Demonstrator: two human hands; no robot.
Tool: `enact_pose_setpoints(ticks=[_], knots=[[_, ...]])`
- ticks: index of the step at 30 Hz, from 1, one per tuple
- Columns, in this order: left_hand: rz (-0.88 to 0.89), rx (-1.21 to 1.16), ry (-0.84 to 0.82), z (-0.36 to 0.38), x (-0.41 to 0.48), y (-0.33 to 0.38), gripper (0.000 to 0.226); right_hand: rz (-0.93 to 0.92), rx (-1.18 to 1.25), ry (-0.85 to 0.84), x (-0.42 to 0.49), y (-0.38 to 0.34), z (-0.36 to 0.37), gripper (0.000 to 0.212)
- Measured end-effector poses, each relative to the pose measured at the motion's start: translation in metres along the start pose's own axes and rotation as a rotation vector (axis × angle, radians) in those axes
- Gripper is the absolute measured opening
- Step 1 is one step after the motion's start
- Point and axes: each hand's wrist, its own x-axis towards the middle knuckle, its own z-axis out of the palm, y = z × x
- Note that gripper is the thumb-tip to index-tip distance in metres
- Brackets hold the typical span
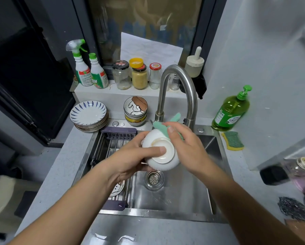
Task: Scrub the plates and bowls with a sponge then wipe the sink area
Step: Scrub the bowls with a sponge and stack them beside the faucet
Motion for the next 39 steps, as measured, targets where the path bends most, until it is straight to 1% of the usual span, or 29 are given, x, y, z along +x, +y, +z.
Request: enact_pose_setpoints(ticks=[2, 4, 7, 10, 12, 14, 16, 18, 20, 22, 24, 26, 28, 31, 35, 39], knots=[[-0.004, -0.040, 0.054, 0.005, 0.003, -0.006, 0.074, 0.060, 0.095, 0.038, 0.000, 0.007, 0.005, 0.029], [-0.037, -0.113, 0.089, 0.008, 0.004, -0.012, 0.069, 0.115, 0.205, 0.083, -0.007, 0.013, 0.013, 0.028], [-0.065, -0.320, 0.129, 0.012, 0.006, -0.018, 0.069, 0.074, 0.147, 0.137, -0.032, 0.015, 0.031, 0.036], [-0.056, -0.507, 0.100, 0.025, 0.005, -0.024, 0.064, 0.018, 0.062, 0.155, -0.045, 0.008, 0.039, 0.046], [-0.051, -0.557, 0.098, 0.036, 0.003, -0.029, 0.064, 0.060, 0.083, 0.193, -0.028, 0.013, 0.031, 0.054], [-0.042, -0.564, 0.131, 0.041, 0.003, -0.032, 0.067, 0.153, 0.202, 0.214, -0.010, 0.017, 0.022, 0.055], [-0.004, -0.580, 0.157, 0.041, 0.005, -0.030, 0.064, 0.181, 0.245, 0.185, -0.013, 0.014, 0.025, 0.051], [0.058, -0.624, 0.195, 0.040, 0.008, -0.029, 0.058, 0.150, 0.196, 0.138, -0.027, 0.015, 0.037, 0.047], [0.096, -0.601, 0.229, 0.038, 0.008, -0.030, 0.057, 0.139, 0.245, 0.127, -0.037, 0.017, 0.045, 0.050], [0.096, -0.477, 0.243, 0.035, 0.006, -0.031, 0.059, 0.213, 0.379, 0.118, -0.031, 0.018, 0.042, 0.045], [0.033, -0.317, 0.238, 0.027, 0.001, -0.032, 0.059, 0.281, 0.490, 0.057, -0.025, 0.018, 0.035, 0.040], [-0.046, -0.227, 0.197, 0.014, -0.002, -0.031, 0.065, 0.282, 0.493, 0.028, -0.023, 0.021, 0.031, 0.037], [-0.096, -0.217, 0.144, 0.001, -0.005, -0.029, 0.068, 0.282, 0.505, 0.006, -0.018, 0.021, 0.033, 0.037], [-0.145, -0.282, 0.090, -0.014, -0.006, -0.024, 0.061, 0.288, 0.506, -0.038, -0.005, 0.025, 0.041, 0.040], [-0.179, -0.303, 0.169, -0.049, 0.008, -0.026, 0.071, 0.303, 0.478, -0.079, 0.012, 0.029, 0.064, 0.043], [-0.101, -0.257, 0.248, -0.081, 0.024, -0.024, 0.070, 0.383, 0.463, -0.077, 0.031, 0.028, 0.089, 0.037]])
